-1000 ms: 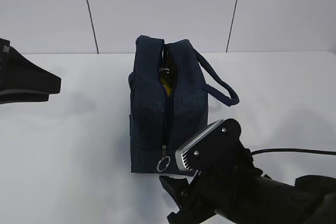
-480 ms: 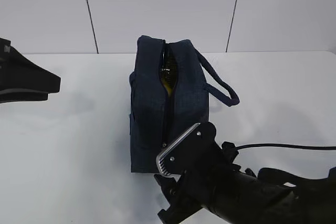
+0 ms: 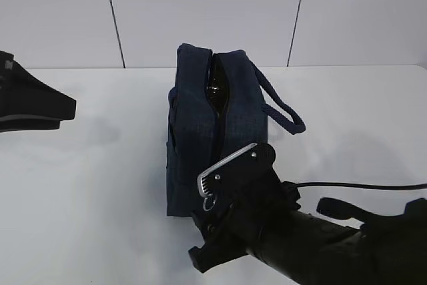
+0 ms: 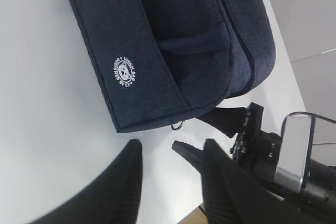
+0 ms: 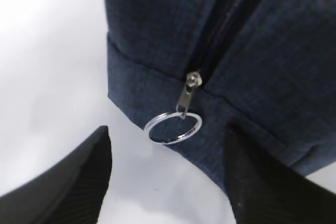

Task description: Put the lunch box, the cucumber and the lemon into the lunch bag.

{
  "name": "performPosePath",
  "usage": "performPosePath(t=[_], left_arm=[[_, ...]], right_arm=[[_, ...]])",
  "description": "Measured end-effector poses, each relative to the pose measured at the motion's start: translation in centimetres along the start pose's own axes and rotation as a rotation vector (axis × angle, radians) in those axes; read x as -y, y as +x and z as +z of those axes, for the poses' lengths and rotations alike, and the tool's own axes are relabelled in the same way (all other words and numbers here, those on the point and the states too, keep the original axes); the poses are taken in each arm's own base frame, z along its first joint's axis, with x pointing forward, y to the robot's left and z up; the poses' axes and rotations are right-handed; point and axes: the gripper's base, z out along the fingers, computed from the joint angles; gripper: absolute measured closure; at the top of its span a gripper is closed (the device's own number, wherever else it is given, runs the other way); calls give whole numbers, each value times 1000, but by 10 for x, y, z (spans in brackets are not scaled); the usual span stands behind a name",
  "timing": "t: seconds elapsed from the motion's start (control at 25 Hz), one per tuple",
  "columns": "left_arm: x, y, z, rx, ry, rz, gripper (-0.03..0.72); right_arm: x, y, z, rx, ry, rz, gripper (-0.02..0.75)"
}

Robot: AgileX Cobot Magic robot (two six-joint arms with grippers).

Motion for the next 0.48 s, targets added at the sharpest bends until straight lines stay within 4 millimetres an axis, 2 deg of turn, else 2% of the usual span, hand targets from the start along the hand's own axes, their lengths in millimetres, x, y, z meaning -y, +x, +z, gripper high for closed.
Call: performPosePath(t=[0.24, 0.48], left_arm=[[0, 0, 0, 0, 0, 0, 414], [0, 0, 0, 0, 0, 0, 414]], right_arm=[[-1, -8, 6, -23, 23, 124, 232], [-6, 0, 17, -105, 26, 184, 232]])
